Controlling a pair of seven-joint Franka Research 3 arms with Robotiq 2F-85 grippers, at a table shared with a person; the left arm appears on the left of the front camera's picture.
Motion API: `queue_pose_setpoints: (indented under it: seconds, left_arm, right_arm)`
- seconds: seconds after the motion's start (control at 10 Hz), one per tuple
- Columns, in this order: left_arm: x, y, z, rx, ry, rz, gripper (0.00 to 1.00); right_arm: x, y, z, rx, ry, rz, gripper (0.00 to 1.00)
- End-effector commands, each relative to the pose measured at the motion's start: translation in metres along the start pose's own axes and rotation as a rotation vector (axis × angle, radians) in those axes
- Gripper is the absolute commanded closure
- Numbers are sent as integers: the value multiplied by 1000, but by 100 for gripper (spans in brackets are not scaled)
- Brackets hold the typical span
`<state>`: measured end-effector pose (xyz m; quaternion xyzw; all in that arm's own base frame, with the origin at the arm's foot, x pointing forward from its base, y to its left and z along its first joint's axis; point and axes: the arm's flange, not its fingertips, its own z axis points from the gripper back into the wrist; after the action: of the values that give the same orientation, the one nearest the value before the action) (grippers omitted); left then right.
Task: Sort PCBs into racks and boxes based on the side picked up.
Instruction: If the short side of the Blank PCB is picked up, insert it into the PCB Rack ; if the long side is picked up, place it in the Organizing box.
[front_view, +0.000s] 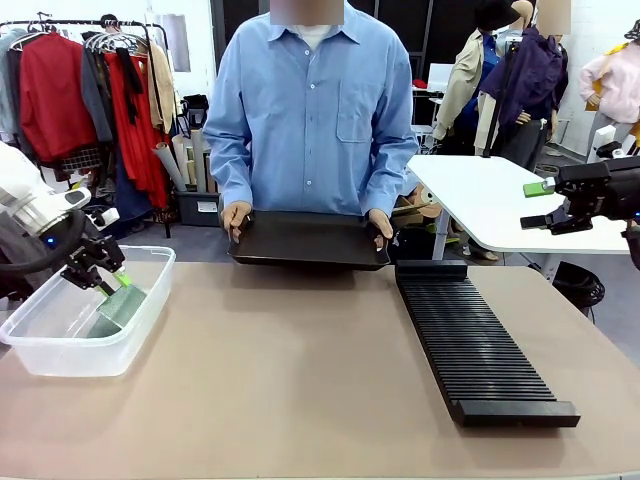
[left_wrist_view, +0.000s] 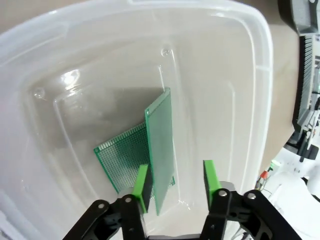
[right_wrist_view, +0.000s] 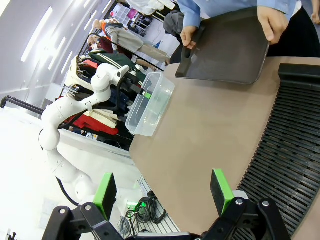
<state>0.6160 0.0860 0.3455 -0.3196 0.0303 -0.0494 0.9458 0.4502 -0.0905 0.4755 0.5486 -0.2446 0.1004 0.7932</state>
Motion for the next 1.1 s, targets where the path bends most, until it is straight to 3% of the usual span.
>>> queue_pose_setpoints:
  seconds: [0.0, 0.8, 1.0]
  left_arm:
    - [-13, -18, 10, 43, -12, 54, 0]
    - [-42, -77, 36, 206, -73, 172, 0]
    - [-31, -75, 40, 165, -50, 137, 0]
  right_arm:
    - [2, 2, 1, 8, -3, 6, 0]
    - [2, 2, 1, 8, -3, 6, 0]
    - [2, 2, 1, 8, -3, 6, 0]
